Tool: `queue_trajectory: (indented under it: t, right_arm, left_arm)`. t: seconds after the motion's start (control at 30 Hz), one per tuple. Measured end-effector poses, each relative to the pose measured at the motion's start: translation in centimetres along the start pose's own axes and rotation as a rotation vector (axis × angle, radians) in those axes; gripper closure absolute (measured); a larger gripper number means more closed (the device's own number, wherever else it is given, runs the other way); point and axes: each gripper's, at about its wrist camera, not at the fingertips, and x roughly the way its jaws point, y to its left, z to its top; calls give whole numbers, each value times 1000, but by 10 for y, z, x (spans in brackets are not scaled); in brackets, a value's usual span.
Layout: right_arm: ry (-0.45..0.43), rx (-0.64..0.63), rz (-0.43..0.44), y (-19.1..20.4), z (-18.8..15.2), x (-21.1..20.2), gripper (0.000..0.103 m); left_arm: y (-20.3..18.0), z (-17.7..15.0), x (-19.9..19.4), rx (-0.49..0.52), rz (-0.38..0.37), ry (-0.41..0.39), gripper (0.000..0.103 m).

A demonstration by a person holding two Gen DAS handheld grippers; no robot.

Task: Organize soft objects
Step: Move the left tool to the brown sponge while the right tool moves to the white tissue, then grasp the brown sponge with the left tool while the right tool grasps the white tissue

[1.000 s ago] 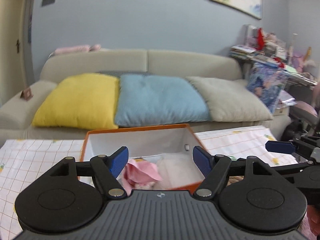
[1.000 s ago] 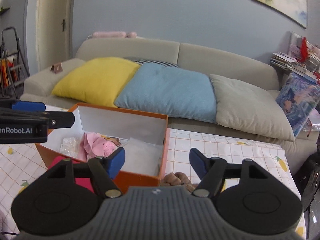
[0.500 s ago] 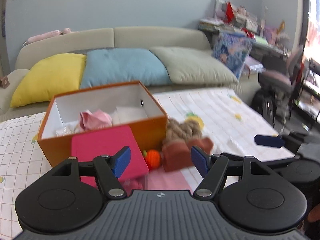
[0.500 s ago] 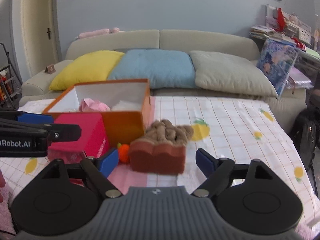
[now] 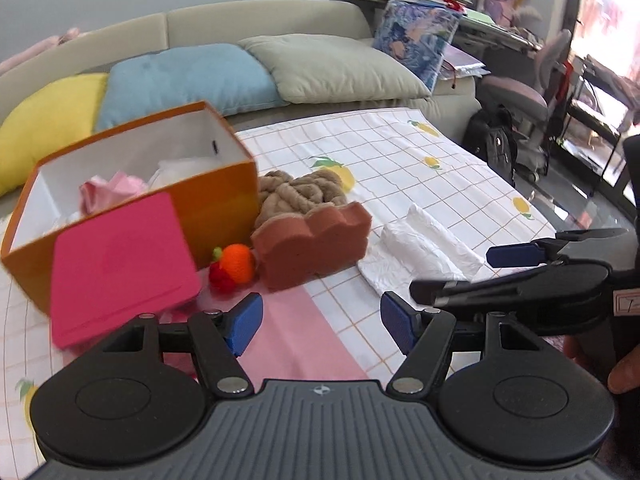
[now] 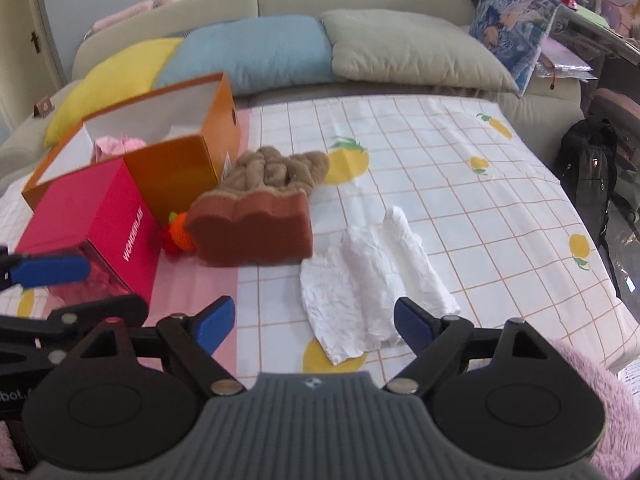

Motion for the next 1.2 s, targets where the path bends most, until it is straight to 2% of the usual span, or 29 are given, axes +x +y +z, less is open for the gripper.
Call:
queue_trajectory:
  t: [0.2,0.37,0.57,0.67,0.93,1.03,1.2]
  right_arm:
    - [32,26,-14,-19,5,15,21]
    - [42,61,-25,-31,10,27,27]
    - [17,-13,-78,-32,18,38,27]
    - [43,19,-72,-42,19,47,27]
    - [95,76,-49,-52,16,68,23]
    - [101,71,-50,-51,16,74,22]
    - [115,70,-55,-51,15,82,13]
  left_arm:
    - [-14,10,22,120,4,4,27]
    - [-20,20,48,272,57,41,29]
    - [-16,34,82,452,81,74,29]
    - [-13,41,100,526,81,90,28]
    - [-6,43,133,567,15,185,28]
    - [-9,38,129,576,6,195,28]
    - [-15,30,115,567,-34,210,33]
